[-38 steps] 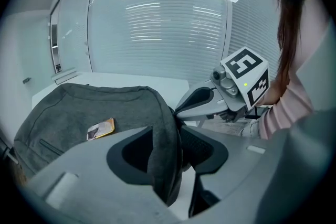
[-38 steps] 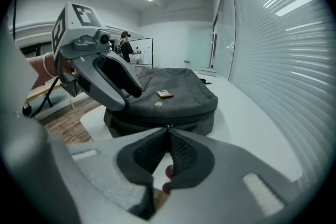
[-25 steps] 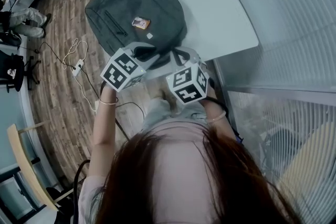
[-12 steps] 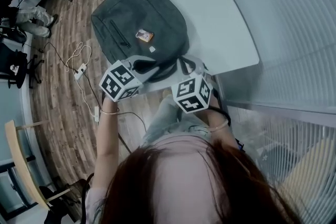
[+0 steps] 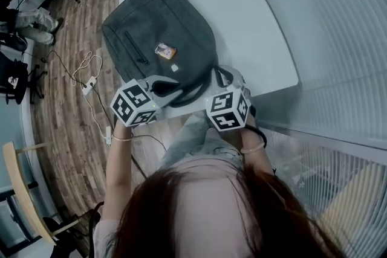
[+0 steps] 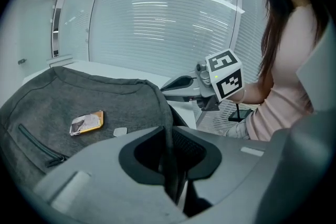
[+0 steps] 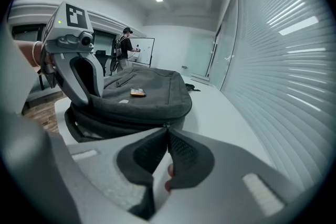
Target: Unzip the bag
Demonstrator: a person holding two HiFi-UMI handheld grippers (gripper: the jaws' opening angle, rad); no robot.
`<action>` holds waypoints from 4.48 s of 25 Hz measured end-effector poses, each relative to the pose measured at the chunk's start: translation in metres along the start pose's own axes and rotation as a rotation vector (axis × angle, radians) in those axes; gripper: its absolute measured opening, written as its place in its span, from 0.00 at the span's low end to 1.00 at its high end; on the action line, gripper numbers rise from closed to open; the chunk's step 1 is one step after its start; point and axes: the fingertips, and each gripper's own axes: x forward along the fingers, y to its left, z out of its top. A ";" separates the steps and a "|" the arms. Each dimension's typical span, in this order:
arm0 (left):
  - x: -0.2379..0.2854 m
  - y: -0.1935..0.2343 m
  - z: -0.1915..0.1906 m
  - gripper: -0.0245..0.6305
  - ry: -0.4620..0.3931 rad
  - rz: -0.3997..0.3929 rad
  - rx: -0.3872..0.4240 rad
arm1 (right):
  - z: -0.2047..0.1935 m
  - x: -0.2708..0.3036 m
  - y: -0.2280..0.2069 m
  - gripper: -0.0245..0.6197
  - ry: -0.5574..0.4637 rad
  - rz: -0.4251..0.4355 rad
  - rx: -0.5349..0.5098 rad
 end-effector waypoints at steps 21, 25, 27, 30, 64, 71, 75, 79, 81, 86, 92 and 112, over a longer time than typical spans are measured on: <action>-0.003 0.000 0.003 0.12 -0.032 -0.107 -0.064 | 0.015 0.042 -0.048 0.06 -0.021 -0.001 -0.146; -0.004 0.001 0.002 0.12 -0.035 -0.120 -0.071 | 0.019 0.048 -0.051 0.06 -0.030 0.037 -0.193; -0.004 0.002 0.003 0.12 -0.037 -0.129 -0.073 | 0.020 0.050 -0.053 0.06 -0.033 0.047 -0.206; -0.003 0.002 0.003 0.12 -0.041 -0.138 -0.075 | 0.021 0.055 -0.055 0.06 -0.037 0.057 -0.217; -0.004 0.001 0.002 0.12 -0.043 -0.175 -0.083 | 0.053 0.119 -0.077 0.06 -0.098 0.261 -0.389; -0.004 0.001 0.003 0.12 -0.042 -0.181 -0.079 | 0.061 0.130 -0.079 0.06 -0.111 0.262 -0.411; -0.004 0.001 0.003 0.12 -0.039 -0.182 -0.077 | 0.064 0.137 -0.080 0.06 -0.113 0.261 -0.441; -0.004 0.002 0.002 0.12 -0.037 -0.179 -0.074 | 0.070 0.146 -0.080 0.06 -0.115 0.264 -0.466; -0.004 0.001 0.002 0.12 -0.038 -0.179 -0.073 | 0.071 0.149 -0.080 0.06 -0.113 0.265 -0.472; -0.004 -0.001 0.005 0.12 -0.040 -0.180 -0.068 | 0.076 0.153 -0.082 0.06 -0.117 0.266 -0.465; -0.004 0.000 0.003 0.12 -0.037 -0.185 -0.064 | 0.081 0.162 -0.081 0.07 -0.125 0.266 -0.483; -0.007 -0.002 0.010 0.13 -0.080 -0.174 -0.074 | 0.090 0.172 -0.079 0.08 -0.134 0.340 -0.442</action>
